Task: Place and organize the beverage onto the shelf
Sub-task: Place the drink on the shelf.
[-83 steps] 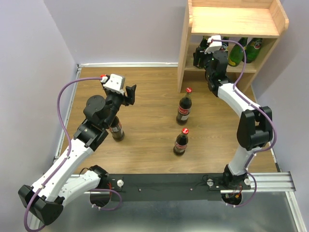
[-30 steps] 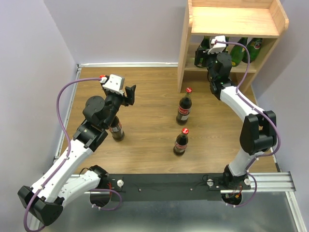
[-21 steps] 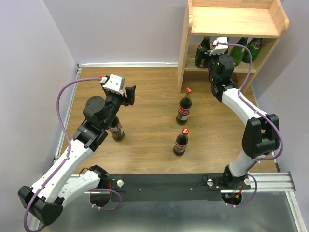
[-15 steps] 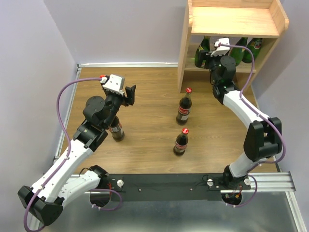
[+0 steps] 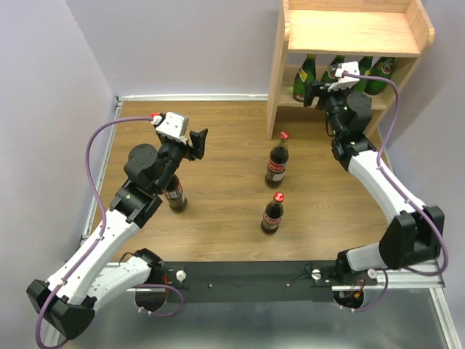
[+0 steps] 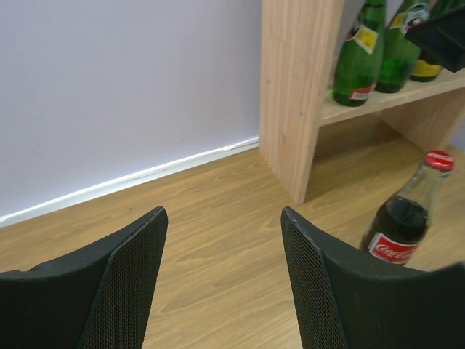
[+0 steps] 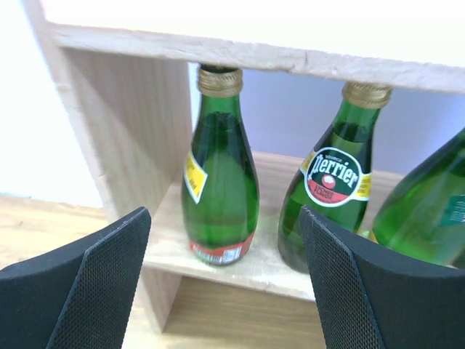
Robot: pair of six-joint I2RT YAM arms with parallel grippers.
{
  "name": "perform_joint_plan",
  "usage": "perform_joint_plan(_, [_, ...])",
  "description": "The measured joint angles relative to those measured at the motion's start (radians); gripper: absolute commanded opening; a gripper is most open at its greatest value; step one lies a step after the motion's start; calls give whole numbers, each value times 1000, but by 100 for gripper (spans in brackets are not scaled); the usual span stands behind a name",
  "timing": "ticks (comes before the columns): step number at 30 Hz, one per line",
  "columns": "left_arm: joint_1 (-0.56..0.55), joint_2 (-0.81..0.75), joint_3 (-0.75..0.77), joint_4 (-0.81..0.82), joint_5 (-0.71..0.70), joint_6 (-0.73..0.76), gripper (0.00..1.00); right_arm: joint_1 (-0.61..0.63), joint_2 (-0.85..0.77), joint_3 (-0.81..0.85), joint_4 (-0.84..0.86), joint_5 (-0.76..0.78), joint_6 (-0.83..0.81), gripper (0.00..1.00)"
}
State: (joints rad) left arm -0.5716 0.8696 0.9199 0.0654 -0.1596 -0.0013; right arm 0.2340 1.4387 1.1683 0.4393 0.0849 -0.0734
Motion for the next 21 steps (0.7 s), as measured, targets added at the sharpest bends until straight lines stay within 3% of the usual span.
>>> perform_joint_plan(5, [0,10,43,-5,105,-26,72,0,-140,-10,-160,-114,-56,100])
perform_joint_plan(15, [-1,129,186,-9,430,-132,72,-32,-384,-125,-558,-375,-262,100])
perform_joint_plan(21, [-40,248,232,-31,516,-207,70,-176,-444,-259,-681,-470,-294,100])
